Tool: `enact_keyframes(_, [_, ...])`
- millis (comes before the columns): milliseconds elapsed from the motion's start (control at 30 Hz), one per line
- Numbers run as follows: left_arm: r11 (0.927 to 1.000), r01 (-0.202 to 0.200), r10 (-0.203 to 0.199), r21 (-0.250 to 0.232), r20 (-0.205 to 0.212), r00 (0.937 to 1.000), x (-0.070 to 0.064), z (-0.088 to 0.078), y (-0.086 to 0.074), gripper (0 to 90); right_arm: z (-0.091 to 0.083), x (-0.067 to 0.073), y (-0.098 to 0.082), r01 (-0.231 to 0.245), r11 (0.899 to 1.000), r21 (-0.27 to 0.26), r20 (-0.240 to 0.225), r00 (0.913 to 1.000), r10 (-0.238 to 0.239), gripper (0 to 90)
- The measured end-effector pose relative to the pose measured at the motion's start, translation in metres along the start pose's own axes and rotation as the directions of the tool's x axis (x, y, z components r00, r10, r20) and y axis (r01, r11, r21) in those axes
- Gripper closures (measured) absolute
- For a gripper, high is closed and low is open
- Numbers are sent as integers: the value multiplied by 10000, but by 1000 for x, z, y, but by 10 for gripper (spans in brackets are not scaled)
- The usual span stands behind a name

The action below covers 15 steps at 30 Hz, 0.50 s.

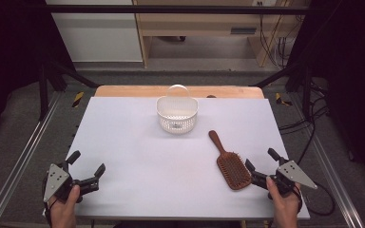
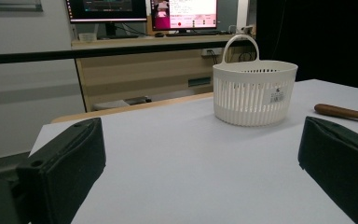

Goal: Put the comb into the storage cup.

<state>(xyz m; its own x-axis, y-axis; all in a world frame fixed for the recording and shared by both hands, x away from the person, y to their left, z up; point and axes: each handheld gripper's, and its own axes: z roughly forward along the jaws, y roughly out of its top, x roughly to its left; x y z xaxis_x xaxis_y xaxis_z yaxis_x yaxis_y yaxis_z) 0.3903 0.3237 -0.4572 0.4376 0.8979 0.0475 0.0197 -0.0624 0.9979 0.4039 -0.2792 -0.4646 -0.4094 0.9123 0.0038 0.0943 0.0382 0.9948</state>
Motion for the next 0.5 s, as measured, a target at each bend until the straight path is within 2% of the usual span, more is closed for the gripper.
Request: enact_keyframes(500, [10000,14,-14,9,151,9999,-3,2,1,6,0,6,1,97,9997,-228,-116,9999,-100,60])
